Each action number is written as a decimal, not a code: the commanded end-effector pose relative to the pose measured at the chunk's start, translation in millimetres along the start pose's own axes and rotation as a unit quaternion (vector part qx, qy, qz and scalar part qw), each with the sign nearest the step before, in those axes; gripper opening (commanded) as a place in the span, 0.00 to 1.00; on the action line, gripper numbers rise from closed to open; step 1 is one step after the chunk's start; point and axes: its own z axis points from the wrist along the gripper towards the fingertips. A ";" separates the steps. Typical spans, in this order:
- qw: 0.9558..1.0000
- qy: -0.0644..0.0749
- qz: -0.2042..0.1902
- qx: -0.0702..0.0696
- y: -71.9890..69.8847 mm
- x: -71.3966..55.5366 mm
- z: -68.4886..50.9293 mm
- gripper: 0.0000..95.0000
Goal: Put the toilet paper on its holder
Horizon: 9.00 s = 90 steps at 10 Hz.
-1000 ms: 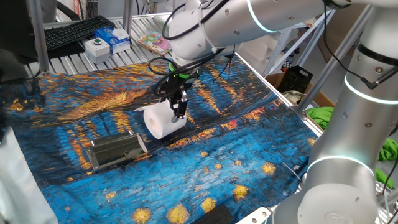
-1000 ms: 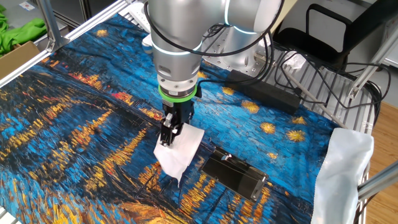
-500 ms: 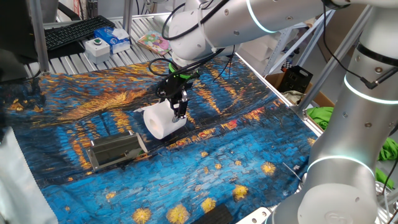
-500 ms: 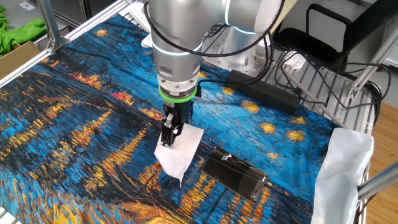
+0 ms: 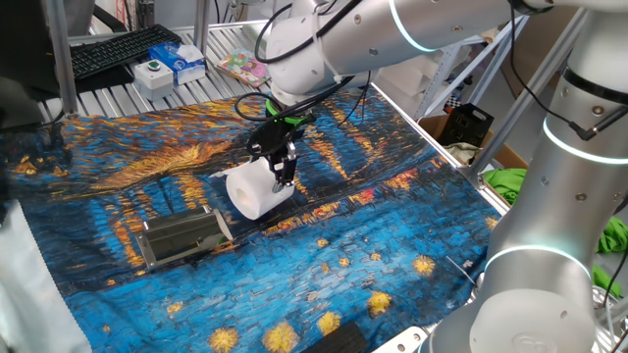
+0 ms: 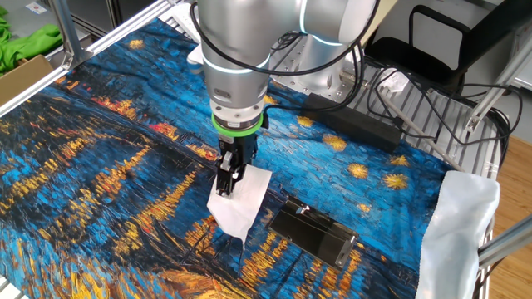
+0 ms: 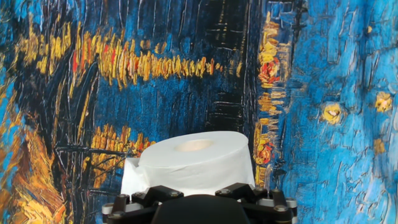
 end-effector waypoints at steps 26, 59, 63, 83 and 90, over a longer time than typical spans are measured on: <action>0.999 0.030 0.044 0.004 1.1 12.4 -6.4 0.00; 1.000 0.015 0.006 -0.016 -0.1 78.4 0.8 0.00; 1.000 0.018 0.009 -0.021 -3.8 79.6 3.9 0.00; 0.998 0.016 0.056 -0.033 -25.2 150.6 20.0 0.00; 0.996 0.021 0.078 -0.040 -44.1 177.7 23.5 0.00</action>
